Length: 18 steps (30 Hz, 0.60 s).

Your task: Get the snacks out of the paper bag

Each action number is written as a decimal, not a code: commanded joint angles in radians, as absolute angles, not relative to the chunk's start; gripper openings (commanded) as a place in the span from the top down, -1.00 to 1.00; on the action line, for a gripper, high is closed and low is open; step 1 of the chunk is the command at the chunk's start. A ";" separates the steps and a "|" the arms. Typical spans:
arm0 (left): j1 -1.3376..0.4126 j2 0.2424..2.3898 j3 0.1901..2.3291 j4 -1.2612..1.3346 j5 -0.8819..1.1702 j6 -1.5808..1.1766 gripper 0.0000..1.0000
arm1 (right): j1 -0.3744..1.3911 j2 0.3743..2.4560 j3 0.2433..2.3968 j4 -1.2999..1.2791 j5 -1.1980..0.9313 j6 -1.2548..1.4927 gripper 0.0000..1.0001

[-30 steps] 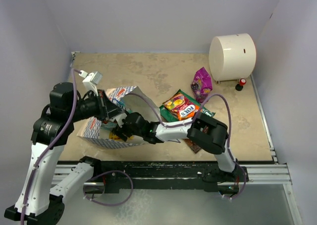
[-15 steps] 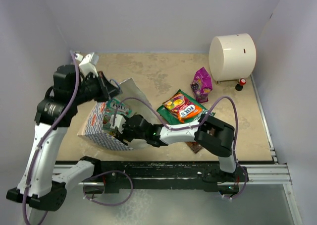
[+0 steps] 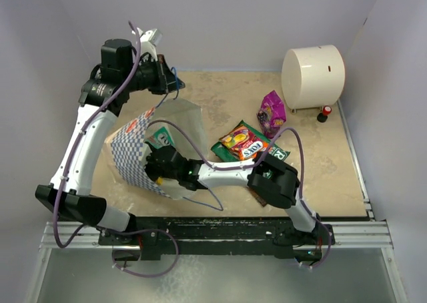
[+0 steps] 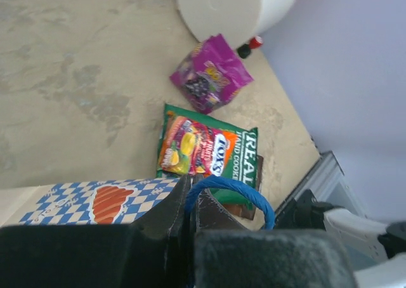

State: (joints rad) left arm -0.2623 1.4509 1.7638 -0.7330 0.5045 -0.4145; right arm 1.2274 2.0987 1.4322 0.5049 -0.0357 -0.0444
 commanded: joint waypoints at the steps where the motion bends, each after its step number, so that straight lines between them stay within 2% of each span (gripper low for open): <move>1: -0.269 1.399 1.787 -0.616 0.754 -0.338 1.00 | 1.249 2.131 1.532 0.471 0.008 -0.011 -0.65; 9: -0.273 0.984 1.336 -0.765 0.617 -0.360 1.00 | 1.215 2.079 1.373 0.455 0.120 0.017 -0.67; 14: -0.272 0.823 1.195 -0.795 0.577 -0.450 1.00 | 1.207 1.998 1.245 0.468 0.149 0.011 -0.68; 18: -0.272 0.783 1.156 -0.769 0.581 -0.504 1.00 | 1.206 1.960 1.210 0.453 0.211 0.005 -0.73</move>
State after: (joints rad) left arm -0.2707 0.7841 1.1900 -0.8021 0.5980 -0.4297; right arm 1.2125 2.0708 1.2224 0.4393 0.1265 0.0048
